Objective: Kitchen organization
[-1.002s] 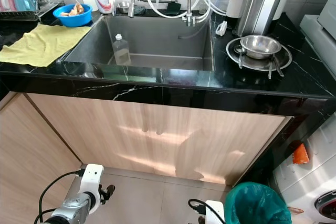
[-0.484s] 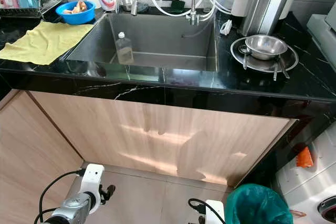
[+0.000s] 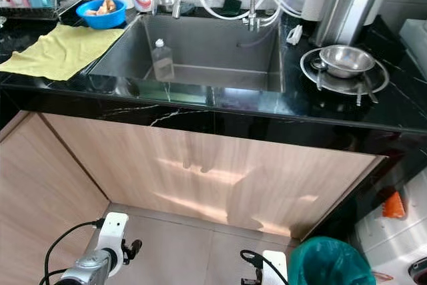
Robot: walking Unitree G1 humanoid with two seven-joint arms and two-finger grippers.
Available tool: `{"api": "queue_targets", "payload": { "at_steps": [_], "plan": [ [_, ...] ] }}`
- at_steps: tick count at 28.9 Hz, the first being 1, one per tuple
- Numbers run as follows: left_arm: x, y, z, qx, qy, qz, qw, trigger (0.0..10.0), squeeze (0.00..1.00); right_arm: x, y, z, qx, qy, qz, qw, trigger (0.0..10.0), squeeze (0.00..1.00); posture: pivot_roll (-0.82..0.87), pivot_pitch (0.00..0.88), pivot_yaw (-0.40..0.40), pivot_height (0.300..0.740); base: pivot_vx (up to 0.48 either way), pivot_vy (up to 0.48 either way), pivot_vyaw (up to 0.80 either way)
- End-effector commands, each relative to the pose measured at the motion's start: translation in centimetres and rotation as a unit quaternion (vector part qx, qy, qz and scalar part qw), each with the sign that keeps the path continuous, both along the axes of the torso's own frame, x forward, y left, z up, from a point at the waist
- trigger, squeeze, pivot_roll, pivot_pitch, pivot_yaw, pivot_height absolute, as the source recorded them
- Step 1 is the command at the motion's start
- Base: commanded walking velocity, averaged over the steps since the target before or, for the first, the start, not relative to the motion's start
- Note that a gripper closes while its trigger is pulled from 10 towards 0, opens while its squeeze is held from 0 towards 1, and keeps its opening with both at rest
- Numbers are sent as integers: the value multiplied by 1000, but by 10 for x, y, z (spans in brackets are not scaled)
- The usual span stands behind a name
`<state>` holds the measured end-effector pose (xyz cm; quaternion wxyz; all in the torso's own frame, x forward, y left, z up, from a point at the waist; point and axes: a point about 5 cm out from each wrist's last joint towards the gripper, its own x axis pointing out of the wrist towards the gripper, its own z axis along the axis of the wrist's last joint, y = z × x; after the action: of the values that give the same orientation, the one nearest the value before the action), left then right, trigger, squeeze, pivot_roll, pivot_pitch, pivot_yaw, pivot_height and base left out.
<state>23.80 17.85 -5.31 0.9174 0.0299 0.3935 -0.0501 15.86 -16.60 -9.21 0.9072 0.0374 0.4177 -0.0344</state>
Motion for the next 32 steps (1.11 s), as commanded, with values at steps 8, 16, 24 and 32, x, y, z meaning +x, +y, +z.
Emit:
{"api": "queue_targets", "payload": {
  "at_steps": [8,16,24,32],
  "plan": [
    [-5,0,-4,8,20,-16,1000,10000,0,67,-31,38,-18,-95,-18,995,10000,0,-81,0,49,740,0,0,0],
    [-11,15,-6,25,30,-17,999,10000,0,77,-37,45,-22,-106,-24,994,10000,0,-78,0,52,740,0,0,0],
    [-18,23,-8,34,38,-19,999,10000,0,67,-28,37,-10,-82,-10,997,10000,0,-78,0,53,740,0,0,0],
    [-22,26,-10,33,40,-7,999,10000,0,40,-21,19,3,-39,-1,999,10000,0,-79,0,50,740,0,0,0]
  ]
}}
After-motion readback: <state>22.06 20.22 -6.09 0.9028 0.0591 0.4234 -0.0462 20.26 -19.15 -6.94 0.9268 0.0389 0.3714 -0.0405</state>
